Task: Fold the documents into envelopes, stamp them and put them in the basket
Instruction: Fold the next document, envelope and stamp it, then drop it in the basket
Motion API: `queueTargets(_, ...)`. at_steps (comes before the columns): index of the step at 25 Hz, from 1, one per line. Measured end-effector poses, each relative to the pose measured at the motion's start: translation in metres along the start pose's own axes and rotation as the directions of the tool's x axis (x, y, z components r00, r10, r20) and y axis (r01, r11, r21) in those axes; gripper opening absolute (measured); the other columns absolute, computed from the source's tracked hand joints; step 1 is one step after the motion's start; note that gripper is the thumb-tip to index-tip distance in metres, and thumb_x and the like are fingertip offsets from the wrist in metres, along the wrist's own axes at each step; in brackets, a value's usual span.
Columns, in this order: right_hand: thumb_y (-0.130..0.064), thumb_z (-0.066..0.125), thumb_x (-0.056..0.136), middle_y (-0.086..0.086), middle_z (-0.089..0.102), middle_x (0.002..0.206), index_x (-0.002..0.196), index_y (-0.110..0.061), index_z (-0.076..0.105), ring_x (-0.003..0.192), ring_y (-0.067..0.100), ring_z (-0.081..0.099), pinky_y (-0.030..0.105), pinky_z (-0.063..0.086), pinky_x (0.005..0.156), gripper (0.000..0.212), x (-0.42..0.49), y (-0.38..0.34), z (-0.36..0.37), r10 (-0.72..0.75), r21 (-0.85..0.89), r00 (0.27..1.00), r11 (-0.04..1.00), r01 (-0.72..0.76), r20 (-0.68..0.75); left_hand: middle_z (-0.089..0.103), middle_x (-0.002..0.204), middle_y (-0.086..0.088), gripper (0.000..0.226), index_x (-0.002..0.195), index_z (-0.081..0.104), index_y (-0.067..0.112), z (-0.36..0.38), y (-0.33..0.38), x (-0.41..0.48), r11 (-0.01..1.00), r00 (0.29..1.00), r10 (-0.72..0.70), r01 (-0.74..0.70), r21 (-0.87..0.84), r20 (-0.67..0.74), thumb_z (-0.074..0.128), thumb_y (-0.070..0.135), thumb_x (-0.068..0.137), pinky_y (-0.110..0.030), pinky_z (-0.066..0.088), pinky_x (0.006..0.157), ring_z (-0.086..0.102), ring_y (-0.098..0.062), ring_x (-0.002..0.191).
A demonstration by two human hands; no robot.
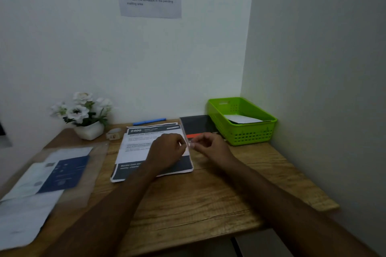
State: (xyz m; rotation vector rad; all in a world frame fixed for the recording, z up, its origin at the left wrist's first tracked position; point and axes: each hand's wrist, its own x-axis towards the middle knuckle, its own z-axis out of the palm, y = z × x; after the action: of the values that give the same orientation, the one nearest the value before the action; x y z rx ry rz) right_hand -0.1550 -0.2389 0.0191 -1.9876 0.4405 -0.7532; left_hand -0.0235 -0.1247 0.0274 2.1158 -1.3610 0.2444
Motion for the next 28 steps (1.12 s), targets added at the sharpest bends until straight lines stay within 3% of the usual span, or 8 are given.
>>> queueTargets(3, -0.053, 0.079, 0.068, -0.018, 0.065, 0.107, 0.098, -0.039, 0.067, 0.098, -0.005, 0.058, 0.021, 0.048, 0.084, 0.035, -0.003, -0.001, 0.023, -0.059, -0.258, 0.957, 0.957, 0.135, 0.284, 0.068, 0.089, 0.002, 0.013, 0.091, 0.069, 0.019, -0.025, -0.041, -0.020, 0.998, 0.998, -0.069, 0.069, 0.000, 0.006, 0.062, 0.028, 0.085, -0.026, 0.047, 0.073, 0.059, -0.011, 0.081)
queueTargets(6, -0.070, 0.066, 0.069, -0.019, 0.064, 0.112, 0.106, -0.039, 0.066, 0.105, -0.004, 0.055, 0.032, 0.046, 0.094, 0.048, -0.005, 0.001, 0.035, -0.169, -0.466, 0.893, 0.804, 0.370, 0.417, 0.064, 0.090, 0.006, 0.022, 0.087, 0.070, 0.023, -0.045, -0.072, -0.037, 0.997, 0.996, -0.072, 0.071, 0.021, 0.057, 0.066, 0.044, 0.081, -0.027, 0.044, 0.074, 0.056, -0.010, 0.088)
queueTargets(9, -0.061, 0.061, 0.078, -0.017, 0.067, 0.106, 0.104, -0.035, 0.069, 0.098, -0.004, 0.057, 0.032, 0.049, 0.089, 0.038, -0.005, 0.000, 0.038, -0.265, -0.482, 0.882, 0.757, 0.440, 0.389, 0.062, 0.101, 0.014, 0.046, 0.094, 0.067, 0.031, -0.055, -0.086, -0.053, 1.000, 0.981, -0.016, 0.014, 0.015, 0.192, 0.064, 0.069, 0.068, -0.031, 0.043, 0.085, 0.051, -0.003, 0.096)
queueTargets(12, -0.056, 0.058, 0.082, -0.017, 0.070, 0.100, 0.100, -0.034, 0.072, 0.092, -0.005, 0.059, 0.026, 0.050, 0.082, 0.032, -0.006, 0.000, 0.040, -0.326, -0.466, 0.863, 0.738, 0.487, 0.387, 0.059, 0.111, 0.018, 0.056, 0.099, 0.065, 0.034, -0.058, -0.090, -0.063, 0.998, 0.976, 0.035, -0.024, -0.053, 0.215, 0.063, 0.075, 0.061, -0.034, 0.041, 0.095, 0.049, -0.001, 0.104)
queueTargets(16, -0.049, 0.055, 0.088, -0.015, 0.072, 0.095, 0.096, -0.029, 0.074, 0.087, -0.003, 0.062, 0.029, 0.052, 0.079, 0.029, -0.008, -0.001, 0.039, -0.336, -0.452, 0.872, 0.755, 0.475, 0.355, 0.060, 0.109, 0.017, 0.044, 0.099, 0.066, 0.033, -0.061, -0.093, -0.063, 0.987, 0.979, 0.070, -0.040, -0.152, 0.193, 0.073, 0.061, 0.065, -0.028, 0.045, 0.091, 0.051, 0.003, 0.103)
queueTargets(19, -0.034, 0.066, 0.086, -0.013, 0.073, 0.096, 0.094, -0.027, 0.075, 0.086, -0.001, 0.062, 0.032, 0.052, 0.082, 0.014, -0.009, 0.000, 0.038, -0.364, -0.499, 0.880, 0.726, 0.473, 0.304, 0.063, 0.104, 0.014, 0.032, 0.097, 0.067, 0.030, -0.064, -0.096, -0.063, 0.987, 0.981, 0.085, -0.058, -0.150, 0.175, 0.073, 0.049, 0.072, -0.028, 0.049, 0.086, 0.053, 0.002, 0.098)
queueTargets(22, -0.020, 0.073, 0.081, -0.010, 0.075, 0.094, 0.091, -0.026, 0.075, 0.086, 0.007, 0.065, 0.037, 0.050, 0.083, 0.012, -0.012, -0.002, 0.037, -0.407, -0.574, 0.884, 0.677, 0.462, 0.231, 0.065, 0.096, 0.013, 0.015, 0.091, 0.069, 0.028, -0.067, -0.097, -0.067, 0.987, 0.988, 0.090, -0.072, -0.146, 0.125, 0.074, 0.032, 0.077, -0.032, 0.051, 0.083, 0.055, 0.000, 0.092)
queueTargets(28, -0.015, 0.071, 0.080, -0.008, 0.073, 0.093, 0.087, -0.023, 0.073, 0.092, 0.013, 0.064, 0.036, 0.038, 0.083, 0.010, -0.028, -0.009, 0.022, -0.652, -0.593, 0.758, 0.597, 0.541, 0.036, 0.064, 0.090, 0.012, 0.016, 0.091, 0.069, 0.024, -0.075, -0.083, -0.077, 0.985, 0.988, 0.151, -0.150, -0.089, 0.003, 0.075, 0.018, 0.077, -0.031, 0.050, 0.079, 0.056, -0.002, 0.084)
